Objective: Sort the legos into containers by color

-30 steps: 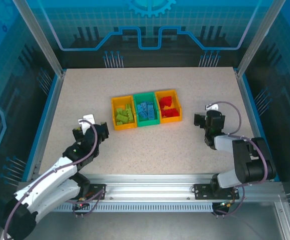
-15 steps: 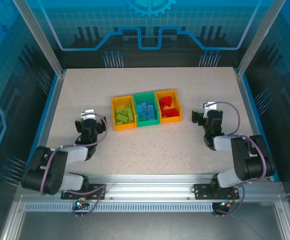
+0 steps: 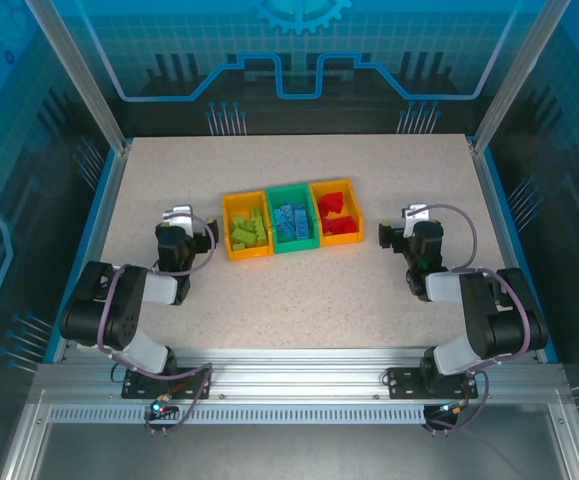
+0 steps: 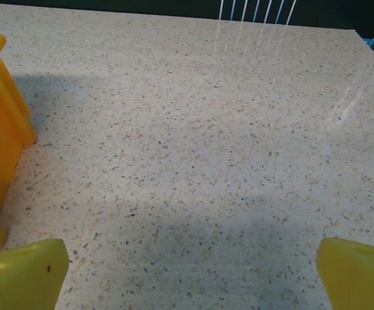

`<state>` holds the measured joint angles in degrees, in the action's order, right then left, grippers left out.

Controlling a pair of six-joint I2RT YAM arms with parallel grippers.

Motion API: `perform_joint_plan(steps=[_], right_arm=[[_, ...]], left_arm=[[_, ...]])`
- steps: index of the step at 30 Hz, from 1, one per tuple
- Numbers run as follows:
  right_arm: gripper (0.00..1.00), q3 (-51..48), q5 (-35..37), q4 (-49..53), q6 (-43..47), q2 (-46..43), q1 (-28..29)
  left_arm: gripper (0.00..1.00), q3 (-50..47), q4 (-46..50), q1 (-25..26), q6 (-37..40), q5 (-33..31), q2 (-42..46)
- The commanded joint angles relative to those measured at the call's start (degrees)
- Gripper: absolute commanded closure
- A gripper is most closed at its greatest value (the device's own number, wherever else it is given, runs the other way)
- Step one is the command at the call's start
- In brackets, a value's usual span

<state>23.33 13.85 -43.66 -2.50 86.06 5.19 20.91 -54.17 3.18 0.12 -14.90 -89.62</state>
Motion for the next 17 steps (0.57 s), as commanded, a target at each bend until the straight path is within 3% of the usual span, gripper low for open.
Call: perform_joint_plan(steps=[1,17], right_arm=[[0.0,0.17,-0.66,-1.78,0.6,0.07,-0.34],[0.0,0.58,-2.44,-1.16,1.48,0.17,-0.26]], left_arm=[[0.01,0.69,1.23,-0.63,-0.38,2.11,0.92],[0.01,0.64,1.12,-0.66,-0.3,1.98,0.94]])
